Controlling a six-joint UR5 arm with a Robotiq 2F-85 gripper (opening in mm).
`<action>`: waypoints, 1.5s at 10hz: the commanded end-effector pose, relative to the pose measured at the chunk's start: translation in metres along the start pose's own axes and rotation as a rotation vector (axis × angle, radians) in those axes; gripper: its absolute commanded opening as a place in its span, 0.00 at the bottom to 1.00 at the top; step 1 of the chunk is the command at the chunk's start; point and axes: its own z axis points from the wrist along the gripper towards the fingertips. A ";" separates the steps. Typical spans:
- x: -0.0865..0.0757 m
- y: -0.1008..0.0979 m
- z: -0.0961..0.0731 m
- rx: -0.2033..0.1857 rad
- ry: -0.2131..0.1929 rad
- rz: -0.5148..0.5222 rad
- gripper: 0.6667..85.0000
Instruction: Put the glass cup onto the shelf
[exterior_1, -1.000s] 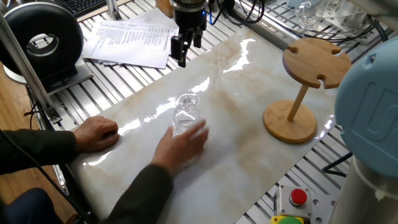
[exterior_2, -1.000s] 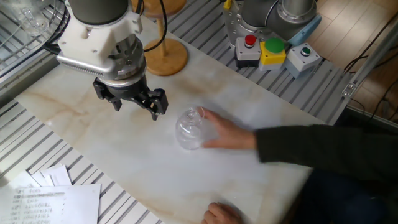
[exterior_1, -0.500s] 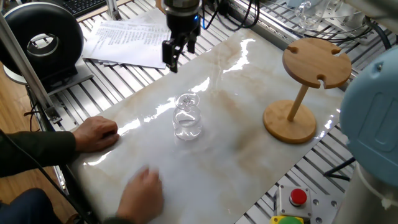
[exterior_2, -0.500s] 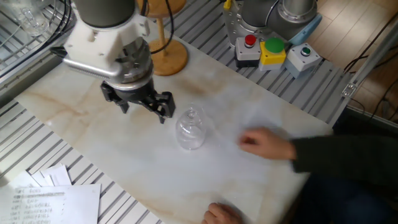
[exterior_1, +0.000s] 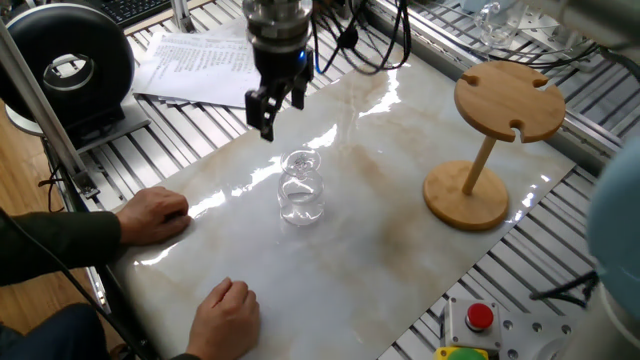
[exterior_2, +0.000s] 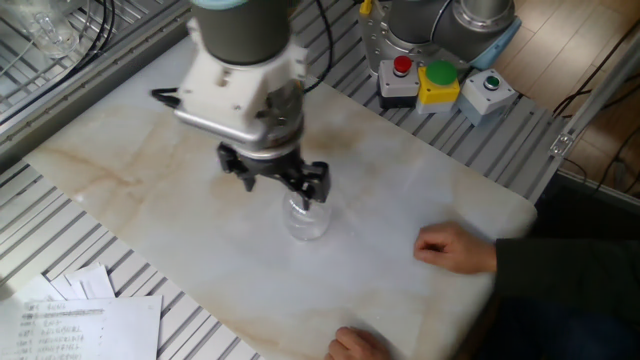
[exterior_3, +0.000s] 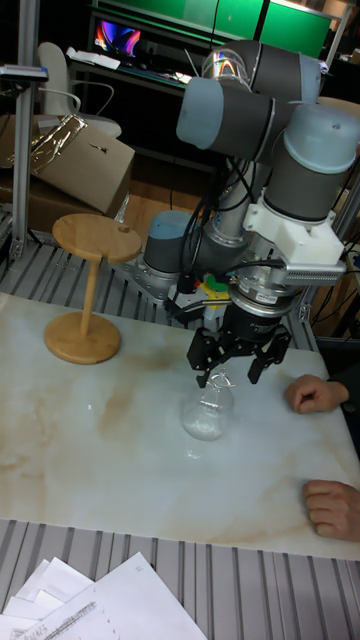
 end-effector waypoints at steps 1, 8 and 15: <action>0.014 0.016 -0.001 -0.020 0.004 0.018 0.92; 0.040 0.012 0.017 -0.042 -0.031 0.009 0.92; 0.040 0.024 0.037 -0.040 -0.051 0.027 0.92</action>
